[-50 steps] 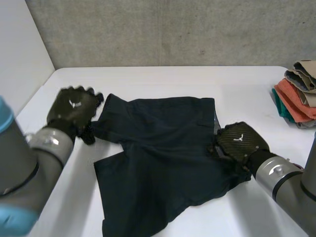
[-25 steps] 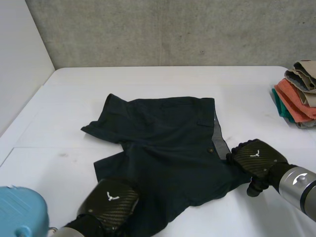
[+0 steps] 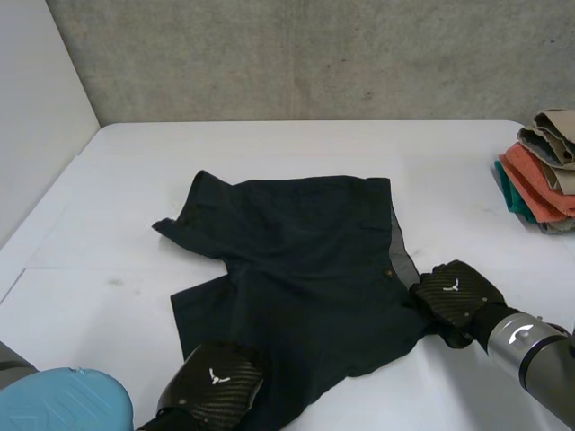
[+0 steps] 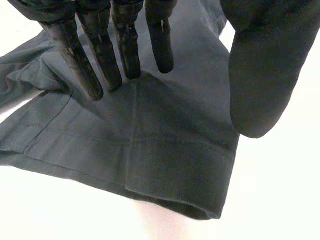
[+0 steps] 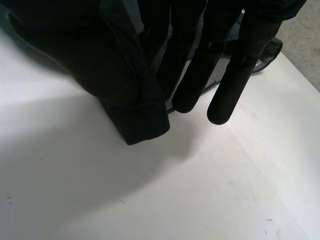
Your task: Fold the laundry.
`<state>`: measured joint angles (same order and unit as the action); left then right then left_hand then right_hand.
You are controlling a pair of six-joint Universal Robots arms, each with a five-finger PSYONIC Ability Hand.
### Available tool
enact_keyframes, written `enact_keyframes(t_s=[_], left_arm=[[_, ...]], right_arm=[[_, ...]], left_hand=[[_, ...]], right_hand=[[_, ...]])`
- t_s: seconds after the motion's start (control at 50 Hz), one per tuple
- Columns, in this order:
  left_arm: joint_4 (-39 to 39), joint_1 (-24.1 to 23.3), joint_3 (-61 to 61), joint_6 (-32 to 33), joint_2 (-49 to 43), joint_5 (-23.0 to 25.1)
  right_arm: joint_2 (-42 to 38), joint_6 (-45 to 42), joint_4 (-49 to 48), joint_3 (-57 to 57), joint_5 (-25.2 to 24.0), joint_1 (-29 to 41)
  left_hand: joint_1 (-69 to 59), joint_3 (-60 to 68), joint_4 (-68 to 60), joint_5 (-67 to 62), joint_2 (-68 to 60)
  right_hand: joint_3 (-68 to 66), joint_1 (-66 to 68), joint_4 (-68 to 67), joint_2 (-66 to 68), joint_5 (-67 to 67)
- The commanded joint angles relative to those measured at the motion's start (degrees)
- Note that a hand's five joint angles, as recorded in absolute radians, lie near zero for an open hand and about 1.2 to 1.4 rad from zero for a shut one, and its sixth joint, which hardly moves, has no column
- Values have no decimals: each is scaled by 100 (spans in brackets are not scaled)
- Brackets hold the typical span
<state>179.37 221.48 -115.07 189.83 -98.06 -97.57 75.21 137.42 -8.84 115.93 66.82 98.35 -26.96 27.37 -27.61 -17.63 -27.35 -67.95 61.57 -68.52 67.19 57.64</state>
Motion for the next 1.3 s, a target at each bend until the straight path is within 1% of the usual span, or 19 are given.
enact_keyframes(t_s=[0.02,0.12,0.34,0.36,0.38,0.44,0.56,0.62,0.68,0.74,0.82,0.88,0.96,1.04,1.12,1.16,1.2,1.28,1.3], left_arm=[[274,0,-147,388,-91,-77],[318,0,-165,476,-135,-157],[467,9,-156,520,-398,-165],[476,1,-156,511,-398,-165],[529,9,-156,520,-407,-165],[617,9,-147,520,-398,-183],[652,1,-7,766,-170,-560],[608,0,81,906,382,-719],[459,9,142,995,734,-728],[117,-8,283,1012,1156,-719],[-620,-105,415,977,1622,-632],[-973,-140,450,977,1650,-526],[-1281,-105,433,960,1571,-385],[-905,210,573,1021,1185,-376],[-18,878,906,1231,666,-219],[545,1230,1152,1565,219,1],[1114,1449,1503,1968,-342,281],[1732,1652,2110,2435,-1038,616],[2003,1661,2520,2697,-1475,660]], right_arm=[[11,329,-92,-35,33,53],[20,689,-109,-97,60,79],[55,716,-109,-141,77,176],[64,716,-109,-141,77,176],[64,716,-109,-132,86,176],[82,716,-109,-132,103,167],[362,628,-22,-167,341,150],[784,523,285,-202,490,167],[1320,155,1136,-360,508,124],[1795,-293,2156,-580,499,71],[2015,-768,3237,-782,543,71],[2068,-1154,3747,-844,526,97],[1972,-1288,3600,-940,525,123],[1420,-1007,2890,-1081,543,281],[707,-515,2230,-1590,674,624],[452,-331,2001,-1827,806,738],[83,-181,1676,-2205,1157,861],[-585,-145,1043,-2882,1632,1081],[-734,-136,903,-3013,1676,1116]], left_hand=[[-630,589,-565,-563,-591],[-731,690,-666,-664,-692],[-1907,1866,-1842,-1840,-1868],[-2225,2184,-2160,-2158,-2186],[-3494,3453,-3429,-3427,-3455],[-5298,5258,-5233,-5231,-5259],[-5304,5263,-5239,-5237,-5265],[-5304,5263,-5239,-5237,-5265],[-5304,5263,-5239,-5237,-5265],[-5304,5263,-5239,-5237,-5265],[-5304,5263,-5239,-5237,-5265],[-5304,5263,-5239,-5237,-5265],[-5304,5263,-5239,-5237,-5265],[-5304,5263,-5239,-5237,-5265],[-5304,5263,-5239,-5237,-5265],[-5304,5263,-5239,-5237,-5265],[-5304,5263,-5239,-5237,-5265],[-5304,5263,-5239,-5237,-5265],[-5304,5263,-5239,-5237,-5265]], right_hand=[[-1205,1843,-1148,1281,1236],[-1205,1843,-1148,1281,1236],[-1205,1843,-1148,1281,1236],[-1205,1843,-1148,1281,1236],[-1205,1843,-1148,1281,1236],[-1205,1843,-1148,1281,1236],[-1205,1843,-1148,1281,1236],[-1205,1843,-1148,1281,1236],[-1205,1843,-1148,1281,1236],[-1205,1843,-1148,1281,1236],[-1205,1843,-1148,1281,1236],[-1205,1843,-1148,1281,1236],[-1205,1843,-1148,1281,1236],[-1205,1843,-1148,1281,1236],[-1205,1843,-1148,1281,1236],[-1205,1843,-1148,1281,1236],[-1205,1843,-1148,1281,1236],[-1205,1843,-1148,1281,1236],[-1205,1843,-1148,1281,1236]])
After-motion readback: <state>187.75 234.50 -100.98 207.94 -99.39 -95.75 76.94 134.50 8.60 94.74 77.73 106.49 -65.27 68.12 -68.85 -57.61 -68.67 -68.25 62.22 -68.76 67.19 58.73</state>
